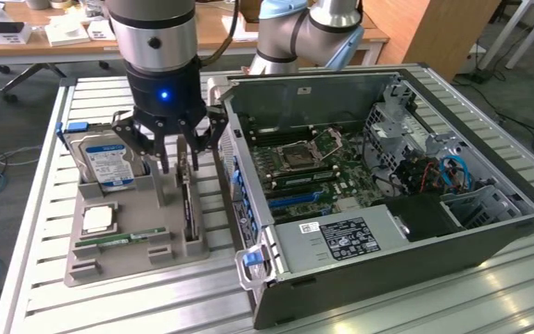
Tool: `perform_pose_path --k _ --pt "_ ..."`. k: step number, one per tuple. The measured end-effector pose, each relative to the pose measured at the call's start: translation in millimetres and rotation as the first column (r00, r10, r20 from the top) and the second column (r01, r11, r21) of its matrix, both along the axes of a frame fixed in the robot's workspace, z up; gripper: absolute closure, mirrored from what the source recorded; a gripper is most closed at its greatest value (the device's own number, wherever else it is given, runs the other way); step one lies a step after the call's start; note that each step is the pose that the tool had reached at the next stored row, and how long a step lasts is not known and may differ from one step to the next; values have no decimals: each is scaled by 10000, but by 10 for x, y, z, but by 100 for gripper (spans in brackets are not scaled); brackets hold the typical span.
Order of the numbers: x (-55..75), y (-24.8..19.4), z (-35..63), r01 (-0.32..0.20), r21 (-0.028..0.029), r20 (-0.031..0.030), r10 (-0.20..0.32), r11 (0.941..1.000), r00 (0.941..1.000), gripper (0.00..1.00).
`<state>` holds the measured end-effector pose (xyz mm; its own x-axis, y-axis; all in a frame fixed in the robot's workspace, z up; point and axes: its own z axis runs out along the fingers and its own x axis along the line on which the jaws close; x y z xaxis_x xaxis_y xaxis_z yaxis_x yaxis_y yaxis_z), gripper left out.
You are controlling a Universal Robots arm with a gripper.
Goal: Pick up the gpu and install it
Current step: 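Pick up the gpu and move the gpu toward the slot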
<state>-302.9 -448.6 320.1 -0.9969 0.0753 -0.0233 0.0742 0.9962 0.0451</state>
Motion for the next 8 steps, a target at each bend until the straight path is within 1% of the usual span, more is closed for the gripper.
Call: perform_pose_path --k 8 --pt "0 0 -145 0 0 0 0 10000 10000 53"
